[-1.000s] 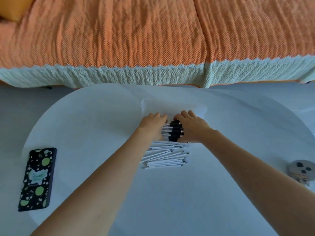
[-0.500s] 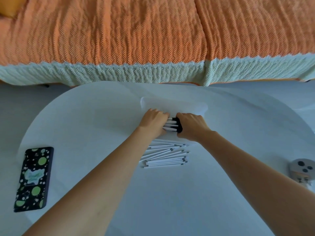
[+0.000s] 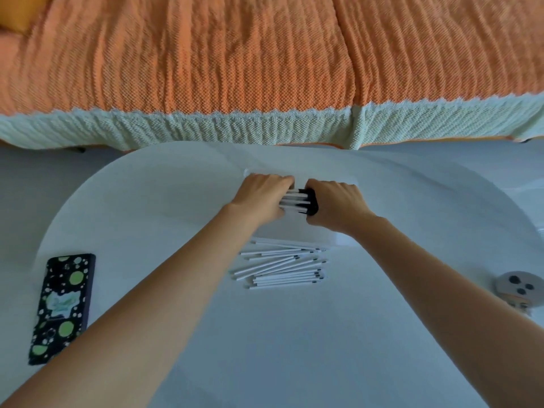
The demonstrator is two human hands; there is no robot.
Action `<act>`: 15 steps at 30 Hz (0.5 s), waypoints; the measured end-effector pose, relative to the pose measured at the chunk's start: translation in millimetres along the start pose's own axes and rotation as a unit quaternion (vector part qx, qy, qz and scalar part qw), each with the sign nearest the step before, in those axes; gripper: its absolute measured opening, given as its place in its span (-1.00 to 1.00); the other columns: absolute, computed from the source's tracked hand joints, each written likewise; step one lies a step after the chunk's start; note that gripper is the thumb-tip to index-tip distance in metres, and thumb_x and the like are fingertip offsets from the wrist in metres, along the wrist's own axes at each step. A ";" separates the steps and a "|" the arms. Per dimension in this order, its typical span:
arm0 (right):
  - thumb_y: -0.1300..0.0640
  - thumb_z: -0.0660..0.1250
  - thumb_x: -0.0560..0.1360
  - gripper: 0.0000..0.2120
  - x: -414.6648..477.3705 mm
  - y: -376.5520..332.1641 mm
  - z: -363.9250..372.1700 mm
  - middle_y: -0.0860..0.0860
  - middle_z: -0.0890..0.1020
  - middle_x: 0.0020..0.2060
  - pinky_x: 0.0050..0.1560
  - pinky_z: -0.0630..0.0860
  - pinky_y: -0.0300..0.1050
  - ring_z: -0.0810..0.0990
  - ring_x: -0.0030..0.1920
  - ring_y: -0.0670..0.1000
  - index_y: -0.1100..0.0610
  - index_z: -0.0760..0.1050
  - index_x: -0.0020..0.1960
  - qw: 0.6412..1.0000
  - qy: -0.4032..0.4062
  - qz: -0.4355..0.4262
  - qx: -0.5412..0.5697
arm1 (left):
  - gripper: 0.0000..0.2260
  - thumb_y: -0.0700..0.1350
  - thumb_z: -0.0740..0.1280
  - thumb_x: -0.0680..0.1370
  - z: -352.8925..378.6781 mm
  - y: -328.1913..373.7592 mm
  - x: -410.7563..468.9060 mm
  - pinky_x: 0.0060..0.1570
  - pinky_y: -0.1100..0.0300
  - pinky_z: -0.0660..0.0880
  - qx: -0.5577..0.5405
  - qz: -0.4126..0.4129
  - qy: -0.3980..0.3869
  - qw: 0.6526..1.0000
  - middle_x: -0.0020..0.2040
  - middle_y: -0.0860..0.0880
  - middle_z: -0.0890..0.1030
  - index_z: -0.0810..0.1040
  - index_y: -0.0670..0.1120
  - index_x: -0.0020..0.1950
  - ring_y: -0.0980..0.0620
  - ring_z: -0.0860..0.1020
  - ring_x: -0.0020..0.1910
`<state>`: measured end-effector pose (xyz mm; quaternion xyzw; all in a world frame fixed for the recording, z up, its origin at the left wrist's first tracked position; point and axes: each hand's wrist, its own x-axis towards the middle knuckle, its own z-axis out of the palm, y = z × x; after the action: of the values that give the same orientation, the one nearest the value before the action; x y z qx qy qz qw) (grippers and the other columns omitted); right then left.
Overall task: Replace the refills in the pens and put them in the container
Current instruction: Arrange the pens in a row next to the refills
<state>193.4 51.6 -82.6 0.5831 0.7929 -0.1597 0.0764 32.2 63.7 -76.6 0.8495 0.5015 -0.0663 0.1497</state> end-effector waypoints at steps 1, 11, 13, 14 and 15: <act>0.11 0.30 0.35 -0.77 -5.0 -3.0 -9.5 -0.05 0.48 -0.27 -0.25 0.25 -0.12 0.44 -0.26 0.10 0.08 0.39 0.00 1.000 0.006 0.001 0.003 | -0.70 -0.18 0.35 0.44 -10.8 3.4 -5.5 -0.22 0.16 0.31 -0.006 -0.006 0.002 1.000 0.01 -0.08 0.59 0.43 -0.10 0.15 -0.12 0.55 -0.09; 0.10 0.23 0.40 -0.68 -140.5 -52.3 -5.0 -0.09 0.54 0.04 -0.16 0.33 -0.11 0.51 0.08 0.06 -0.01 0.31 0.14 0.992 -0.099 -0.009 0.073 | -0.65 -0.13 0.30 0.45 3.4 65.9 -144.1 -0.05 0.16 0.36 -0.112 -0.039 -0.042 0.992 0.15 0.05 0.53 0.39 -0.01 0.22 -0.03 0.51 0.09; 0.12 0.21 0.41 -0.69 -149.0 -54.1 24.1 -0.09 0.53 0.03 -0.20 0.28 -0.13 0.51 0.06 0.05 0.00 0.30 0.14 0.990 -0.121 -0.017 0.067 | -0.62 -0.13 0.29 0.47 32.6 69.8 -154.9 -0.02 0.18 0.36 -0.124 -0.045 -0.070 0.989 0.18 0.06 0.51 0.36 0.01 0.27 -0.01 0.50 0.11; 0.13 0.21 0.41 -0.70 -149.8 -53.1 38.1 -0.08 0.54 0.01 -0.20 0.28 -0.13 0.52 0.04 0.05 0.02 0.30 0.14 0.991 -0.119 -0.022 0.062 | -0.61 -0.13 0.29 0.48 44.8 70.6 -157.4 -0.02 0.20 0.35 -0.128 -0.044 -0.074 0.988 0.18 0.06 0.51 0.35 0.02 0.29 0.00 0.50 0.11; 0.15 0.21 0.40 -0.70 -149.0 -51.0 51.4 -0.06 0.55 -0.02 -0.21 0.30 -0.12 0.53 0.00 0.06 0.03 0.32 0.13 0.992 -0.106 -0.027 0.060 | -0.62 -0.12 0.29 0.48 55.5 71.1 -158.6 -0.05 0.22 0.33 -0.133 -0.043 -0.065 0.988 0.17 0.05 0.52 0.34 0.01 0.28 0.00 0.50 0.09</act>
<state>187.5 -113.9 -76.6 0.5444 0.7851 -0.2697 0.1206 18.9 -118.3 -74.1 0.7933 0.5315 -0.0607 0.2906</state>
